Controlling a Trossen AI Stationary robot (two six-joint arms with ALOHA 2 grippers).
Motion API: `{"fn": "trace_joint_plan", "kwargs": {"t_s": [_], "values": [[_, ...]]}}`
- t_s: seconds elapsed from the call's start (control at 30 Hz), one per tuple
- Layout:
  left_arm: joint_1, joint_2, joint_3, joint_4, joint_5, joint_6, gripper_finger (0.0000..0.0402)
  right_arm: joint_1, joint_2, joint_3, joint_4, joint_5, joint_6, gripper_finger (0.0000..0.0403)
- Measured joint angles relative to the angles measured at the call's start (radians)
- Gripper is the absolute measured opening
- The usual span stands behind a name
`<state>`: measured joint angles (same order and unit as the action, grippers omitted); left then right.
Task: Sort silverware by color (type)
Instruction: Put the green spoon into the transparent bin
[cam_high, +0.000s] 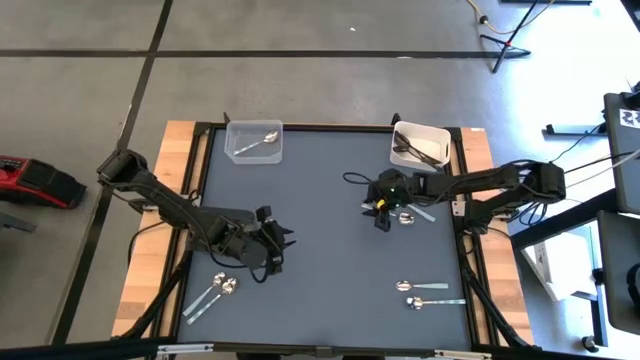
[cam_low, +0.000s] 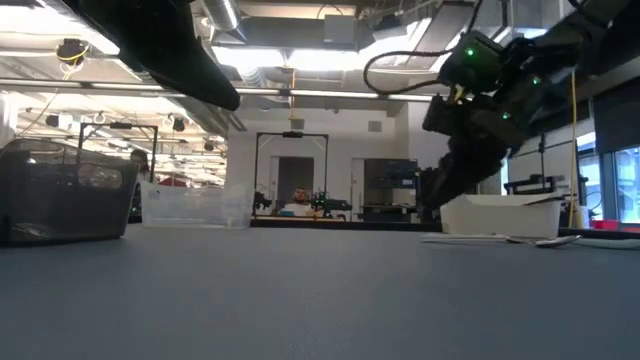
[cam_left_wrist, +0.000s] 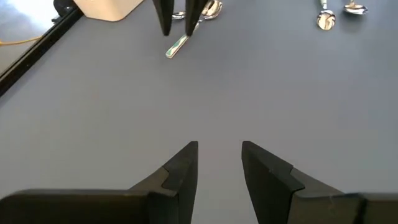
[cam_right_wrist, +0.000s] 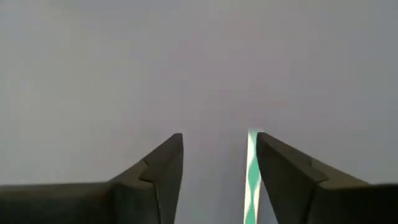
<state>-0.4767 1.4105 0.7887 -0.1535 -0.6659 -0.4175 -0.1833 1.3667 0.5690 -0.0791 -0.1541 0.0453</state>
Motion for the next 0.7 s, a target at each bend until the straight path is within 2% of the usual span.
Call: {"fn": "trace_joint_plan", "kwargs": {"t_s": [0.13, 0.33, 0.57, 0.7], "values": [[0.000, 0.000, 0.000, 0.000, 0.000, 0.000, 0.0119, 0.001, -0.017, 0.009, -0.163, 0.005, 0.095, 0.0202], [0.000, 0.000, 0.000, 0.000, 0.004, -0.001, 0.0119, 0.000, -0.016, -0.008, -0.296, 0.074, 0.187, 0.0196], [0.001, 0.000, 0.000, 0.000, 0.003, 0.000, 0.0119, 0.001, -0.016, -0.008, -0.298, 0.060, 0.188, 0.0189], [0.001, 0.000, 0.000, 0.000, 0.000, 0.000, 0.0119, 0.000, -0.008, -0.008, -0.272, 0.147, 0.186, 0.0189]]}}
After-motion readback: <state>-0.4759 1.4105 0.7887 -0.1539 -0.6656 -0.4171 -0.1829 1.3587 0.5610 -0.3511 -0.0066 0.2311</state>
